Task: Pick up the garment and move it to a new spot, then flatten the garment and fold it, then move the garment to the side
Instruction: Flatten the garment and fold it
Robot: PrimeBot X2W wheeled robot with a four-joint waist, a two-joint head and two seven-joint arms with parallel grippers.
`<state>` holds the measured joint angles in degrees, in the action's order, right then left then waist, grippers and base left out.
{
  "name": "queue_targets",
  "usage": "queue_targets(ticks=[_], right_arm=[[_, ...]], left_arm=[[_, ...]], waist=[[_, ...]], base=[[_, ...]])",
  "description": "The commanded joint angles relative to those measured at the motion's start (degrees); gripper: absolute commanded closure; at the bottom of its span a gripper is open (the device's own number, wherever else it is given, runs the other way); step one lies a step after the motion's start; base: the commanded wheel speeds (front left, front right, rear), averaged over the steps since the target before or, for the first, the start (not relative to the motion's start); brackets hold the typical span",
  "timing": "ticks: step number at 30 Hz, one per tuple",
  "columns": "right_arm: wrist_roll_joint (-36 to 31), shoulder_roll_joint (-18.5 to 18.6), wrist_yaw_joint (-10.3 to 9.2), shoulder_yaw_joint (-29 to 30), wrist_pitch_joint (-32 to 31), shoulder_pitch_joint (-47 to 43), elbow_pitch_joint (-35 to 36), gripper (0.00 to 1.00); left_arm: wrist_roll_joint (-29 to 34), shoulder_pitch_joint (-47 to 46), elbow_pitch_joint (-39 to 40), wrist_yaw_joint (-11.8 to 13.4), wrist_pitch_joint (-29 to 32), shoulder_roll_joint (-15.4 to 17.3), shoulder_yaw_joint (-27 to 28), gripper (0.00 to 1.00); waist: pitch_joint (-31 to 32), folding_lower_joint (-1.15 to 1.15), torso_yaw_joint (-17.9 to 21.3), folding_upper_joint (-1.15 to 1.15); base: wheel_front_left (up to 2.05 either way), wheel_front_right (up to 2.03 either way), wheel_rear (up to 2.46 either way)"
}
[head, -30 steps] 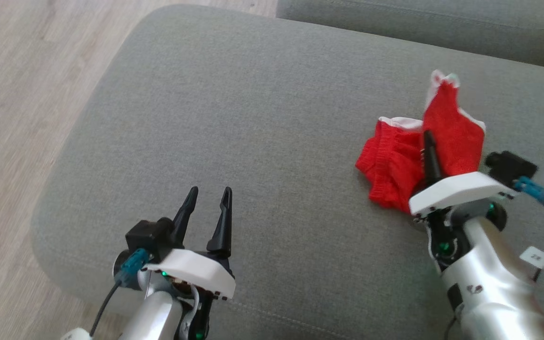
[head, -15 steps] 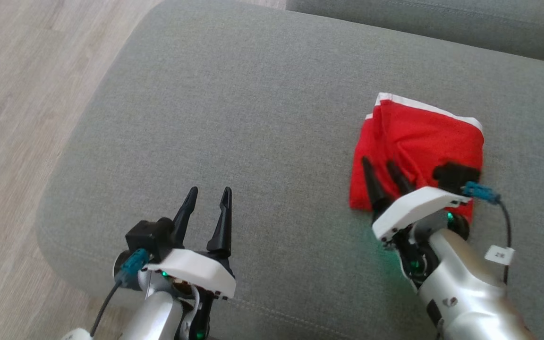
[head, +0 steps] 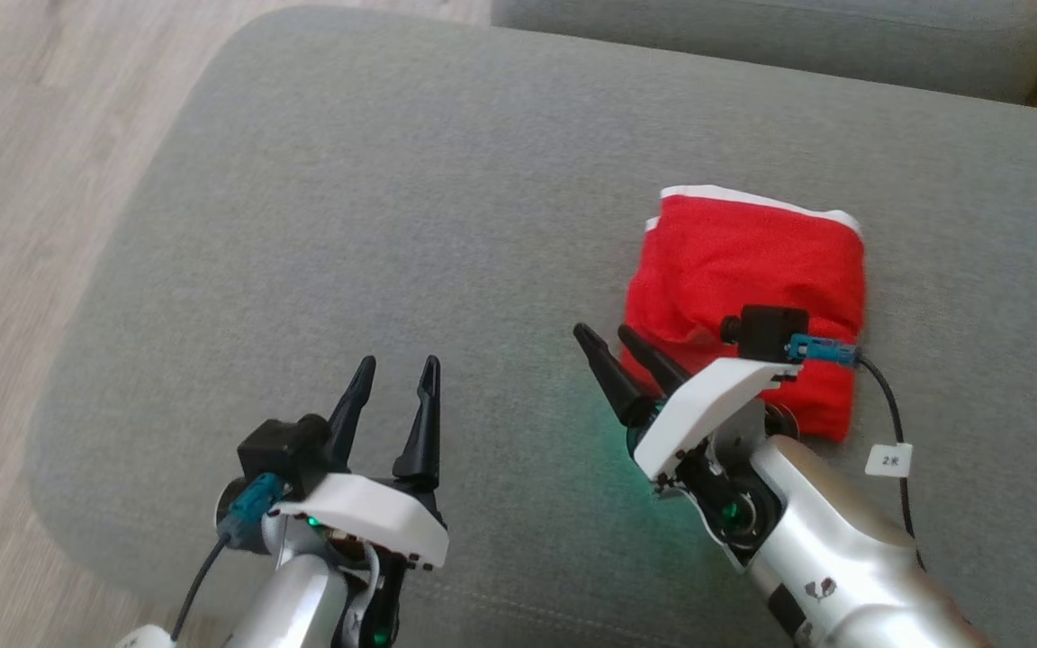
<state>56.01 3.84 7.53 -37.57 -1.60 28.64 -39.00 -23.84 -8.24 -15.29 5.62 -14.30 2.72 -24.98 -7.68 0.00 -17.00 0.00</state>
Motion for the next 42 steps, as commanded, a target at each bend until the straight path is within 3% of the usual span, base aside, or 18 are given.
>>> queue_targets(ticks=[1, 9, 15, 20, 24, 31, 34, 42], right_arm=[[0.5, -1.0, -0.04, -0.6, 0.5, 0.1, 2.5, 0.00], [-0.1, 2.4, -0.04, 3.0, 5.0, 0.9, 6.6, 0.00], [-11.1, 8.1, -0.04, 7.6, 10.9, 0.9, 5.1, 0.00], [-23.2, 10.4, -0.04, 15.0, 15.1, -2.0, 4.6, 0.00], [-31.0, 10.0, -0.04, 22.0, 16.2, -5.4, 6.3, 0.00], [-47.6, 3.5, -0.04, 37.6, 16.6, -16.1, 18.3, 0.00], [-51.7, 1.4, -0.04, 40.1, 16.6, -19.7, 21.8, 0.00], [-54.2, -0.7, -0.04, 41.6, 16.6, -22.3, 25.1, 0.00]], left_arm=[[0.3, -1.7, 1.5, 0.2, -0.7, 0.2, 2.3, 0.00], [1.2, -1.2, 1.5, -0.2, -0.7, 0.2, 3.4, 0.00], [1.7, -0.5, 2.2, -0.4, -0.7, 0.2, 4.2, 0.00], [1.5, 0.3, 4.1, -0.7, -0.7, 0.2, 5.2, 0.00], [1.7, 0.8, 5.1, -1.0, -0.7, 0.2, 5.8, 0.00], [3.2, 2.4, 8.2, -2.0, -0.7, 0.2, 7.4, 0.00], [3.1, 3.6, 8.9, -1.8, -0.7, 0.2, 8.1, 0.00], [4.1, 4.2, 9.2, -1.1, -0.7, 0.2, 7.7, 0.00]], waist=[[0.6, 0.00, 1.1, 0.00], [2.9, 0.00, 5.3, 0.00], [4.9, 0.00, 8.2, 0.00], [5.8, 0.00, 10.2, 0.00], [6.1, 0.00, 11.1, 0.00], [6.2, 0.00, 13.0, 0.00], [6.1, 0.00, 13.4, 0.00], [5.5, 0.00, 12.7, 0.00]], base=[[0.00, 0.00, 0.00], [0.00, 0.00, 0.00], [0.00, 0.00, 0.00], [0.00, 0.00, 0.00], [0.00, 0.00, 0.00], [0.00, 0.00, 0.00], [0.00, 0.00, 0.00], [0.00, 0.00, 0.00]])
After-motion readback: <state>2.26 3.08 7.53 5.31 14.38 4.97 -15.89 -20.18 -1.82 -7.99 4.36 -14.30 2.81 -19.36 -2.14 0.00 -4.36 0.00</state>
